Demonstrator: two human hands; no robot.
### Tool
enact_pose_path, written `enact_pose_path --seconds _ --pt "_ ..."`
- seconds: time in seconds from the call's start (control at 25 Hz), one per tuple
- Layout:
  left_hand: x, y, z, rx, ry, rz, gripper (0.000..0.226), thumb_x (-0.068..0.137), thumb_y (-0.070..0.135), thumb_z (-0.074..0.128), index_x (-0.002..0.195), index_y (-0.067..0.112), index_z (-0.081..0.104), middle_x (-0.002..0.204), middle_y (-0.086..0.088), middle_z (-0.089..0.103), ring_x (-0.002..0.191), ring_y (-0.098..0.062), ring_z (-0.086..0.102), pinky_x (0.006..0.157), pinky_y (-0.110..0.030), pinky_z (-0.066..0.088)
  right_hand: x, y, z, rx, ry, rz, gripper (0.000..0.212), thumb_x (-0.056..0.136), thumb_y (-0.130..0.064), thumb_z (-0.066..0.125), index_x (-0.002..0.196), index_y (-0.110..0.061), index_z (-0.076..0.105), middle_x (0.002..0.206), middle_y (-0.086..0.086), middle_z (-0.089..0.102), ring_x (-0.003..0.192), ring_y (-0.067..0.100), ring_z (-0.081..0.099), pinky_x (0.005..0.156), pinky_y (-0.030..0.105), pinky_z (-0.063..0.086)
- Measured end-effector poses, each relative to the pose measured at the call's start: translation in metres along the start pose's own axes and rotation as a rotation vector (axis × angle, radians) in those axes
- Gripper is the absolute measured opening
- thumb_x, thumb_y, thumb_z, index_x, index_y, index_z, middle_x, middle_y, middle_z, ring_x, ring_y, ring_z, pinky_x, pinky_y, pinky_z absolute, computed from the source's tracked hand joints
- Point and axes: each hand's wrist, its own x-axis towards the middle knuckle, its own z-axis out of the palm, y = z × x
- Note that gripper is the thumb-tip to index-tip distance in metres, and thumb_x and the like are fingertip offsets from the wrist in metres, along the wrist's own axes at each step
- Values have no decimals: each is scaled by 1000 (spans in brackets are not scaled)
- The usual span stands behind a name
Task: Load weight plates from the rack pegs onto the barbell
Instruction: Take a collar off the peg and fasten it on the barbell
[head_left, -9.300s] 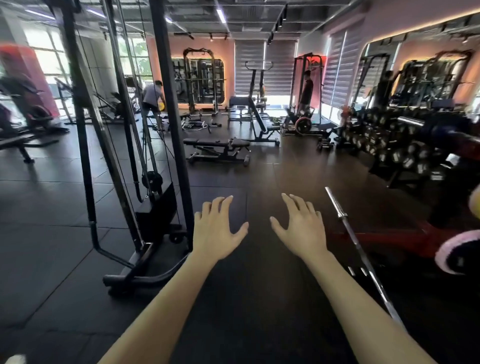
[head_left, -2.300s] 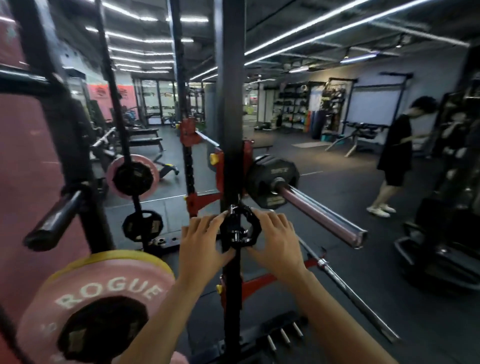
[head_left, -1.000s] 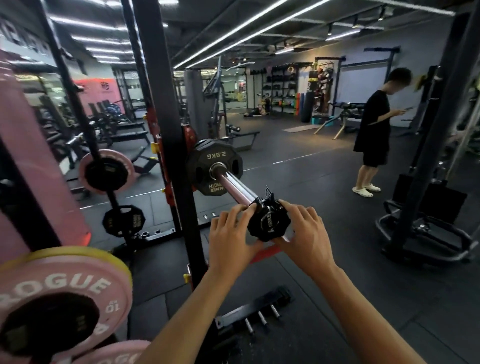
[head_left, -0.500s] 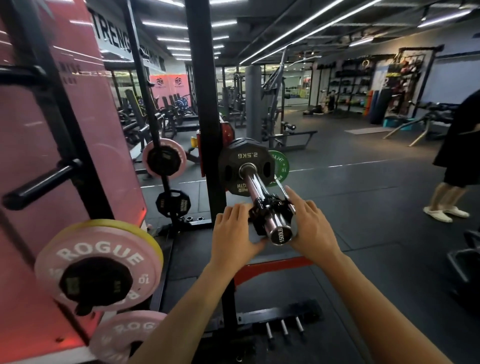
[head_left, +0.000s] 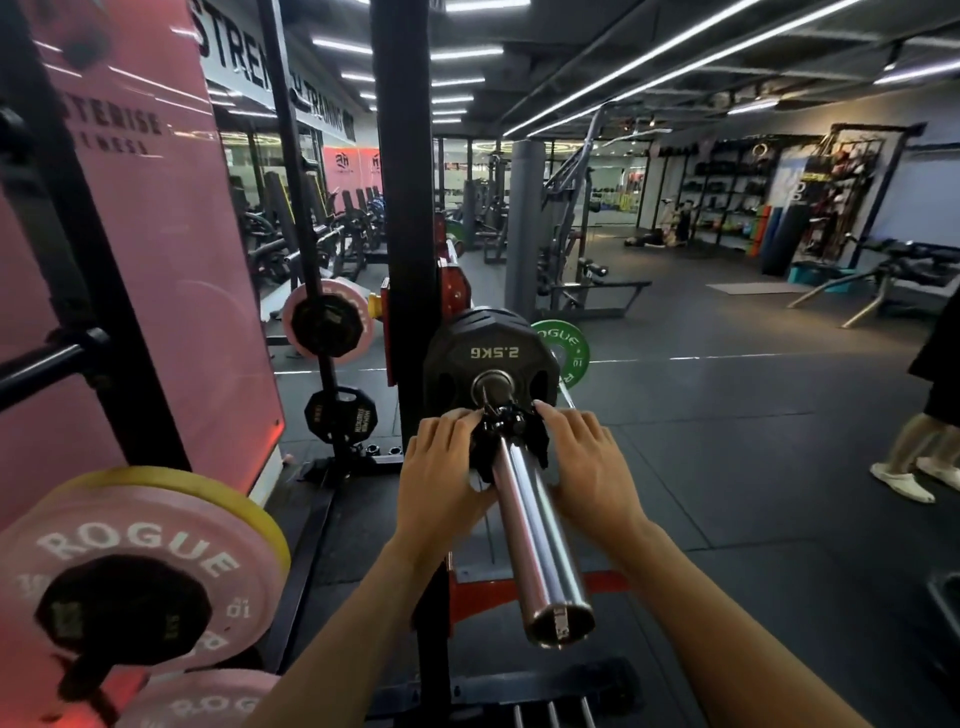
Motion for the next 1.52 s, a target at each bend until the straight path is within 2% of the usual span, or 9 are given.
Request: enact_pose_path --seconds 0.24,0.4,0.68,0.84,0.96,1.16,1.28,1.4,1.52 --pt "27 -12 29 -24 24 -78 56 84 45 54 131 15 50 129 -2 55 119 -21 48 99 -35 44 35 23 30 14 -56 -52 89 73 -34 74 147 -12 30 129 6 54 107 28 51 85 41 48" --pt "44 -23 41 36 56 -46 50 82 31 72 124 10 54 122 -4 57 110 -23 51 90 -40 49 54 31 41 20 -22 -66 79 76 -29 70 144 -11 36 122 7 59 104 31 54 84 45 49" --pt "56 -34 54 24 74 -37 45 85 27 70 123 10 55 119 -5 59 107 -24 52 88 -43 50 67 44 59 38 43 -97 60 82 -43 52 131 -8 52 122 8 59 109 30 54 86 45 45" --pt "60 -36 62 42 101 -9 45 85 22 70 123 6 54 121 -8 57 110 -26 52 89 -43 50 64 53 65 49 66 -147 71 80 -47 61 137 -7 48 127 8 56 110 28 52 88 43 45" --pt "63 -34 63 44 89 18 56 91 25 65 140 9 43 124 -8 54 112 -25 51 92 -38 49 65 56 67 74 84 -142 71 78 -47 60 138 -11 48 126 5 57 107 27 52 86 42 46" --pt "75 -37 58 81 7 116 63 96 38 53 152 21 30 109 -6 47 94 -22 50 81 -38 49 74 59 66 60 114 -158 82 67 -40 75 137 -7 47 118 3 62 100 25 54 81 41 46" --pt "75 -38 56 4 -32 85 66 92 44 50 152 27 28 108 -5 44 88 -21 52 75 -37 51 80 56 62 30 134 -162 92 65 -49 71 138 -3 40 125 8 56 107 23 49 89 41 45" --pt "73 -40 56 -13 -25 88 72 90 43 59 153 29 27 108 -5 44 86 -20 51 76 -34 50 85 59 58 -22 106 -256 104 61 -41 85 144 -6 32 139 12 44 119 30 47 98 45 44" --pt "73 -43 56 -5 2 105 72 89 42 58 153 29 27 108 -5 45 85 -18 50 77 -36 51 90 61 56 -41 94 -297 100 63 -33 85 145 -5 34 150 8 37 124 30 44 98 47 44"
